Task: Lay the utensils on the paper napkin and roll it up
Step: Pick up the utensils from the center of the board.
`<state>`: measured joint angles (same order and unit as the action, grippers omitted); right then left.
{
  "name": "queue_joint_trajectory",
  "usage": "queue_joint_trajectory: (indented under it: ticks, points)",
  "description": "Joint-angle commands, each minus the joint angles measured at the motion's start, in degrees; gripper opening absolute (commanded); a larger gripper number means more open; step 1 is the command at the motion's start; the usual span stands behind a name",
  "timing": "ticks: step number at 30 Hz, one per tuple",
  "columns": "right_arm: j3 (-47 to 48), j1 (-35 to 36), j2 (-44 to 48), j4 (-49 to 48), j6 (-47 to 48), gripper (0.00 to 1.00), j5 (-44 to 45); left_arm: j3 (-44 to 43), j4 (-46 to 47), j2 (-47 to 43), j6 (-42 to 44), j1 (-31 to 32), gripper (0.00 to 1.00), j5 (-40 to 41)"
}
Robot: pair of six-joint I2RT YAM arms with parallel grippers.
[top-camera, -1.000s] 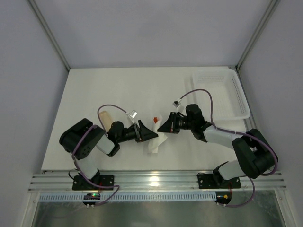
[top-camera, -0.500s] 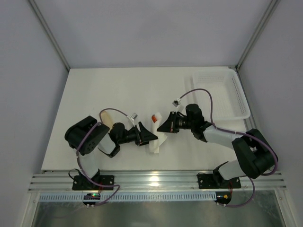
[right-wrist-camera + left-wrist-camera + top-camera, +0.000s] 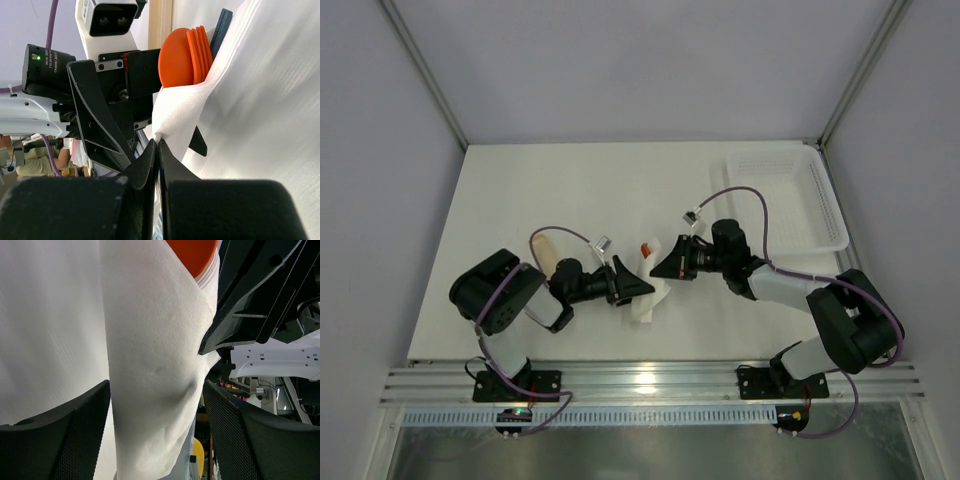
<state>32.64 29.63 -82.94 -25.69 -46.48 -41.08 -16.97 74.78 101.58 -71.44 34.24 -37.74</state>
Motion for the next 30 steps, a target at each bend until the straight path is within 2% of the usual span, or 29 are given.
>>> queue_joint_trajectory:
  ticks: [1,3,7,9,19,23,28,30]
  points:
    - [1.8,0.3,-0.2,-3.1,0.5,0.04,0.0,0.4,13.7,-1.3,0.3,0.2,0.75,-0.9]
    - [2.0,0.3,-0.3,-2.5,1.0,0.04,0.1,0.9,13.7,-1.7,0.3,0.3,0.73,-0.7]
    - [1.8,0.4,-0.5,-2.3,1.2,0.04,0.2,1.2,13.7,-2.3,0.3,0.3,0.61,-0.4]
    - [1.5,0.3,-0.4,-2.3,1.6,0.04,0.2,1.1,13.7,-2.3,0.2,0.2,0.59,-0.4]
    - [1.3,0.3,-0.9,-1.7,3.3,0.03,0.5,1.1,13.7,-2.5,-0.5,0.3,0.27,0.3]
    - [2.3,0.3,-0.5,1.8,5.5,0.04,1.6,1.2,13.5,-2.4,-0.4,0.3,0.17,0.5]
    - [3.6,0.4,1.0,7.1,8.1,0.14,3.8,1.2,11.6,-2.7,0.3,0.2,0.01,0.9]
    - [3.9,0.3,2.2,8.4,9.3,0.2,4.7,1.2,10.6,-2.9,0.9,0.2,0.0,1.2]
